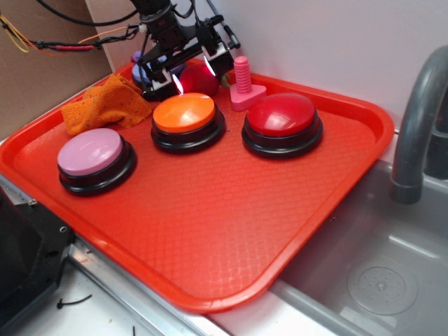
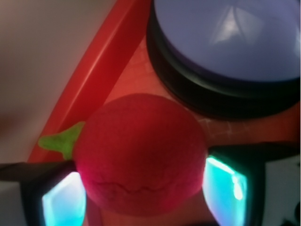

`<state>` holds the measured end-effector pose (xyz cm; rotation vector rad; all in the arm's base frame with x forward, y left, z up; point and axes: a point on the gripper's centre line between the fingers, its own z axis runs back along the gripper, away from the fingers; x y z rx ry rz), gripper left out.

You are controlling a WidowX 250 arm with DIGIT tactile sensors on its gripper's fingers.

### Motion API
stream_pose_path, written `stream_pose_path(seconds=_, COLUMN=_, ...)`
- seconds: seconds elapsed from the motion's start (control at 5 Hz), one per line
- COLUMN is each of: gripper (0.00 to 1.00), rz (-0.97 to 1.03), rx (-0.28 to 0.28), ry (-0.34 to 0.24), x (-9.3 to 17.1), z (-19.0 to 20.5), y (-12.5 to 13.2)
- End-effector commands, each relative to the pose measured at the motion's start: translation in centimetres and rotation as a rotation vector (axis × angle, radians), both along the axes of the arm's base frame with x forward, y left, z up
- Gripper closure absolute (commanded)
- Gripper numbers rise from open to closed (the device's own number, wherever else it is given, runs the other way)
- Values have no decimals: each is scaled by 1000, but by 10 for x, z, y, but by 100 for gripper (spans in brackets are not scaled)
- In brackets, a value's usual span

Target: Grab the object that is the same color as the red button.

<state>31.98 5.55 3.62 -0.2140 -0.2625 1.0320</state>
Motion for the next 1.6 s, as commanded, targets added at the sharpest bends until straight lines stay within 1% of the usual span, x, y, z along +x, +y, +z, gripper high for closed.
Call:
stream_pose_path(seconds=0.0, gripper=100, rz=25, rx=20, ry=-28, x=7, z=14, y=6)
stream_pose_path(seconds=0.2, gripper=100, rz=28, rx=60, ry=-30, x=7, z=17, y=3)
stream_pose_path(seconds=0.4, gripper=100, rz=19, rx=63, ry=-38, x=8, z=20, y=-3)
stream_pose_path(seconds=0.6, gripper=100, rz=-21, rx=126, ry=-20, x=9, z=27, y=-9)
stream_pose_path(seconds=0.8, gripper=100, rz=-198, rx=185, ry=16, x=9, z=44, y=-21)
stream_pose_path(seconds=1.0, gripper=100, rz=-379, rx=166, ry=34, x=-8, z=83, y=-47)
stream_pose_path(seconds=1.2, gripper=100, rz=-635, rx=108, ry=131, x=-33, z=128, y=-81)
stream_pose_path(seconds=1.4, gripper=100, rz=-803, rx=89, ry=174, x=-66, z=157, y=-109)
